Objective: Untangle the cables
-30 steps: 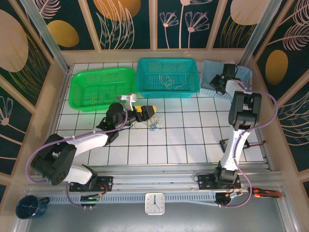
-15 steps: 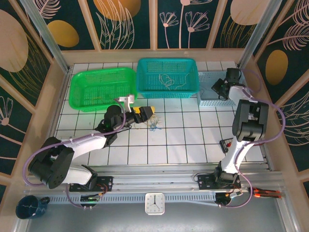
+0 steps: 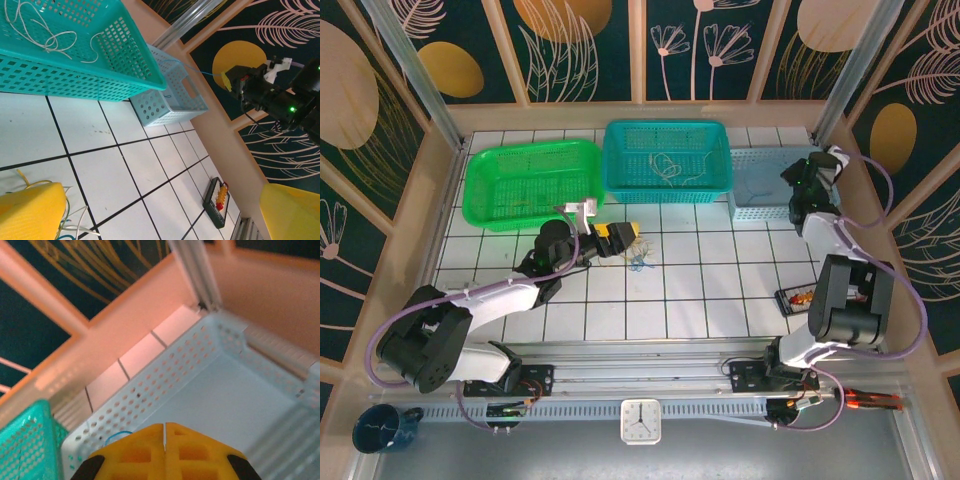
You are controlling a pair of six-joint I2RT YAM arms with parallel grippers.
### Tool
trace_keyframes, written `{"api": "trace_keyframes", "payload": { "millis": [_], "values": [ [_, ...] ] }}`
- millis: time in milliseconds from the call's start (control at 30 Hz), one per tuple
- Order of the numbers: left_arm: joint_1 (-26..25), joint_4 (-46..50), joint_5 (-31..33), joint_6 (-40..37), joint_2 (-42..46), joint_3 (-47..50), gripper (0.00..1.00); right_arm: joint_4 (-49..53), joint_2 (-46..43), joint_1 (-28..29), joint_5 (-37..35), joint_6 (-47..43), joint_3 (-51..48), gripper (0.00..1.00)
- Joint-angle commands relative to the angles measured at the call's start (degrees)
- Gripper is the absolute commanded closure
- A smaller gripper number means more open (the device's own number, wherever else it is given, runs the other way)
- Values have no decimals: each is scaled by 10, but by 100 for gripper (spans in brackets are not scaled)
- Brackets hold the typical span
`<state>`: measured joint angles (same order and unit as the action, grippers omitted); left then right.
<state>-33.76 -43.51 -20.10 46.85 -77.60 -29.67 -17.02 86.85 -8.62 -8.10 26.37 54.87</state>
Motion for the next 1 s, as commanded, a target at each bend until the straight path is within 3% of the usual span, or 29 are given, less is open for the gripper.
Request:
{"api": "trace_keyframes", "payload": {
  "millis": [0,367,400,500,567,667,967],
  "values": [
    [2,-22,4,8,1,-5,1,-59,-14,-15,-34,8,1,100],
    [3,-23,8,8,0,-3,1,-8,88,-14,49,3,72,100],
    [3,-23,8,8,1,-3,1,7,98,-13,52,2,83,94],
    [3,-22,10,7,3,-2,1,36,117,-13,55,2,99,50],
    [2,-23,12,6,5,-1,1,34,106,-12,55,5,90,37],
    [2,-26,12,6,5,1,1,28,83,-9,51,4,75,29],
    [2,-7,25,-10,29,13,1,34,7,25,95,12,44,29]
  ]
}}
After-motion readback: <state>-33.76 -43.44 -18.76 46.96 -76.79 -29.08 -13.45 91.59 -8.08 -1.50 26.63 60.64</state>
